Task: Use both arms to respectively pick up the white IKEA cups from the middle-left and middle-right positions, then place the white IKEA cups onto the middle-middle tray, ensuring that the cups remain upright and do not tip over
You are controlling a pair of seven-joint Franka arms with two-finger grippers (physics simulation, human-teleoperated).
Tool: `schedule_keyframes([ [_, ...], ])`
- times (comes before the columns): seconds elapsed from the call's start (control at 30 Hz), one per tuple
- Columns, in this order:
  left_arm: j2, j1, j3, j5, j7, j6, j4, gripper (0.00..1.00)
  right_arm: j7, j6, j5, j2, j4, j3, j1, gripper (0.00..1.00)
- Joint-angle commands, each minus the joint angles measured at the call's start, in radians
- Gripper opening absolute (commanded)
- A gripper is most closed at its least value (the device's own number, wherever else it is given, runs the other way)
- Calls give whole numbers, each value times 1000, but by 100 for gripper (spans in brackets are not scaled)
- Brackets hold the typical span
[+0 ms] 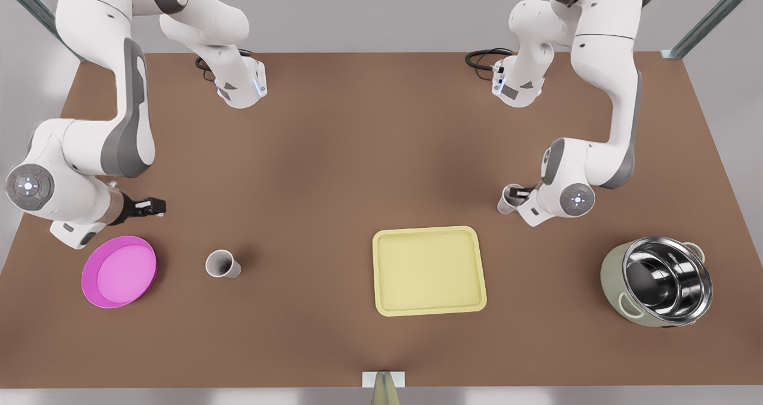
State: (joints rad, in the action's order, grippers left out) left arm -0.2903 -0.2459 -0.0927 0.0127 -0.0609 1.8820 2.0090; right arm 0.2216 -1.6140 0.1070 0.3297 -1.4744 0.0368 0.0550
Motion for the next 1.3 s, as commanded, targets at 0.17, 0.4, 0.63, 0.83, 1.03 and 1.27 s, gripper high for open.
schedule_keyframes([
  [0.17, 0, 2, -24, -39, -2, 226, 94, 100, -53, -313, -27, 150, -7, 6, -4, 100],
  [0.4, -18, 0, -24, -39, -2, 244, 119, 100, -134, -406, -64, 229, -7, 6, -30, 100],
  [0.63, -35, 0, -24, -134, 1, 267, 139, 37, -157, -458, -85, 287, -21, 6, -35, 100],
  [0.83, -41, -1, -22, -180, 1, 267, 134, 21, -177, -497, -92, 327, -23, 6, -46, 100],
  [1.03, -30, -3, 5, -175, -8, 152, -32, 23, -177, -527, -92, 356, -47, 6, -41, 100],
  [1.27, -368, -44, 103, -178, -227, 134, -611, 24, -176, -584, -93, 365, -95, 6, -35, 97],
])
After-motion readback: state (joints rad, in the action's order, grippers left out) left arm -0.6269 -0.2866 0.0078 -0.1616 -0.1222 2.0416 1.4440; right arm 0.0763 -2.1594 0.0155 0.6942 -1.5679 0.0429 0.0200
